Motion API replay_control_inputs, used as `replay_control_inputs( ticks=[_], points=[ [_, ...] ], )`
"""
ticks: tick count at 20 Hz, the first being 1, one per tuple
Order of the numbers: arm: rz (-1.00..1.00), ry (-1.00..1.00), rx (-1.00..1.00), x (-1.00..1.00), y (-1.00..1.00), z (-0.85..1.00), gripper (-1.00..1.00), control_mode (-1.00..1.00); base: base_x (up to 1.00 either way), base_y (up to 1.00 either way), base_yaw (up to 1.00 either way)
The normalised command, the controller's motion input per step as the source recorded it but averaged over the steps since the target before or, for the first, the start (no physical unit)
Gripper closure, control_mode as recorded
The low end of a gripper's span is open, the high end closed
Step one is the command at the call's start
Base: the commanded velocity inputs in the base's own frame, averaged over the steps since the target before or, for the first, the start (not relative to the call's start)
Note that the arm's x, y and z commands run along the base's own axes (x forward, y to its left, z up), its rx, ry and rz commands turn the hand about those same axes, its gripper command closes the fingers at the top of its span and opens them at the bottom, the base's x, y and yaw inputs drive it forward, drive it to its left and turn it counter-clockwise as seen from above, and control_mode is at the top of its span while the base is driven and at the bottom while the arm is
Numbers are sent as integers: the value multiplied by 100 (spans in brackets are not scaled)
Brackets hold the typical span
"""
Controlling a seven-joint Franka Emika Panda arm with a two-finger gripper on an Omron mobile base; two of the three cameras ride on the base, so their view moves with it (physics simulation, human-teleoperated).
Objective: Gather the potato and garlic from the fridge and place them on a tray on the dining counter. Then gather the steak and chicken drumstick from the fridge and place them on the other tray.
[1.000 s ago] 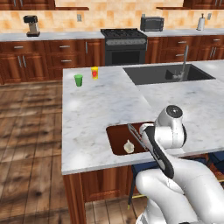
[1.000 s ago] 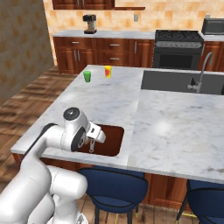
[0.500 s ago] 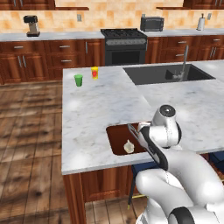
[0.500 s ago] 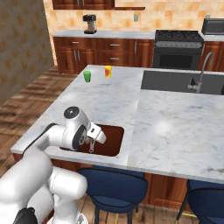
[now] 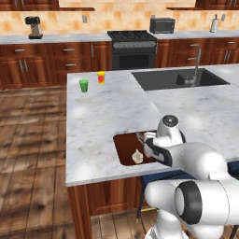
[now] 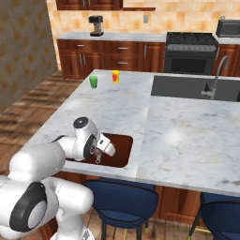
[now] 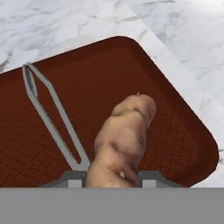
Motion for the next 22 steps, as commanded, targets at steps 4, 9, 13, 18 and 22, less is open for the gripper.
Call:
replay_control_inputs(
  ticks=[4,9,13,18,22],
  points=[
    [-6,6,1,23,0,-56,100,-100,0,0,0],
    [-6,14,4,26,0,-32,100,-100,0,0,0],
    [-7,23,5,29,0,-3,100,-100,0,0,0],
    [-9,13,2,8,-11,5,-100,-100,0,0,0],
    [-9,0,0,-1,-11,40,-100,-100,0,0,0]
  ],
)
